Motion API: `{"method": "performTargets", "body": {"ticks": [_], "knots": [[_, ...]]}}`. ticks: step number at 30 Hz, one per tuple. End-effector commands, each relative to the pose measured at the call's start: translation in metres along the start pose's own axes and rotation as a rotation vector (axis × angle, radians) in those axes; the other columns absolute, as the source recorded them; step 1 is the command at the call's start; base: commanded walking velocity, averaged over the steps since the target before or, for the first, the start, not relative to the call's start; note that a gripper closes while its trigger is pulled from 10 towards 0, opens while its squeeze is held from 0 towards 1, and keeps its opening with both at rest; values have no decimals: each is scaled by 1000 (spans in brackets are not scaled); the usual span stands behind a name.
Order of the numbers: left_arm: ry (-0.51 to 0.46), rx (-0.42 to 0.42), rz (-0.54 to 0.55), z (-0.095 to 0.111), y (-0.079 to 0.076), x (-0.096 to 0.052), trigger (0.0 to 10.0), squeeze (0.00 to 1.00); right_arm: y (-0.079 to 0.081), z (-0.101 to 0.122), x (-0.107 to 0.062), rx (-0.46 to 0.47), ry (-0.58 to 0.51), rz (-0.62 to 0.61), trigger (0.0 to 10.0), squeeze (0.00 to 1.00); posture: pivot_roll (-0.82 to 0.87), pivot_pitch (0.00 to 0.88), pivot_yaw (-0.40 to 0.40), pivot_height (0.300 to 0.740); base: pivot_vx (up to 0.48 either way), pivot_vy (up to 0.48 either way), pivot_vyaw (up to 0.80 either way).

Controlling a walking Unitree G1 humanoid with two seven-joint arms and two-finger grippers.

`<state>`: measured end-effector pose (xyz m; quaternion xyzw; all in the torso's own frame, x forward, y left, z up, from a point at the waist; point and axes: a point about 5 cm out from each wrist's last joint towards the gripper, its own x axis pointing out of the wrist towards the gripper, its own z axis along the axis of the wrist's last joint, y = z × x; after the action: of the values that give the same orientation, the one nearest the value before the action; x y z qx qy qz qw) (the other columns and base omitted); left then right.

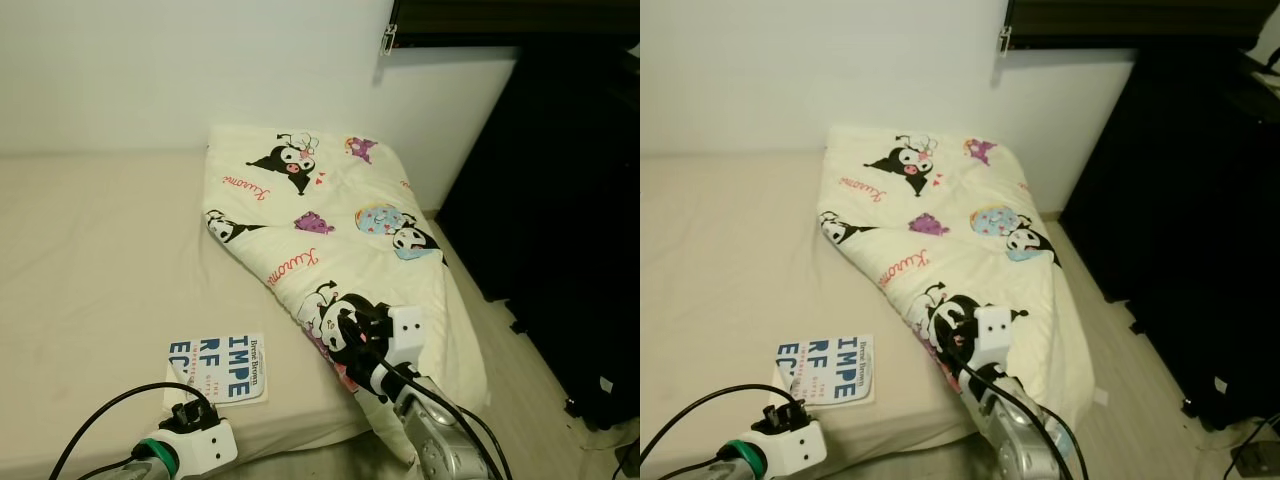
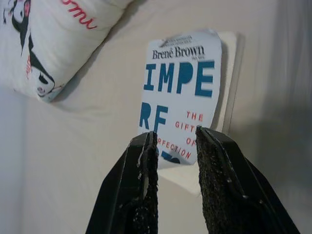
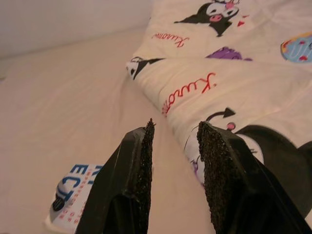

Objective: Clean up the room

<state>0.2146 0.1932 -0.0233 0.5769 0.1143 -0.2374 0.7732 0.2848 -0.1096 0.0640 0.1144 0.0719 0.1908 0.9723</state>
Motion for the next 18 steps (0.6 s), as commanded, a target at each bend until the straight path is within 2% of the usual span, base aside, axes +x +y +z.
{"method": "performTargets", "body": {"ticks": [1,8,18], "knots": [[0,37,-31,-3,-11,-4,10000,0,-5,-4,-2,12,7,-24,10000,0,56,61,-4,680,0,0,0],[-19,60,-6,-3,-10,0,10000,0,-10,1,1,4,-13,-36,10000,0,54,64,-6,655,0,0,0],[-35,55,34,1,-9,3,10000,0,-6,0,2,6,-17,-31,10000,0,54,61,-6,630,0,0,0]]}}
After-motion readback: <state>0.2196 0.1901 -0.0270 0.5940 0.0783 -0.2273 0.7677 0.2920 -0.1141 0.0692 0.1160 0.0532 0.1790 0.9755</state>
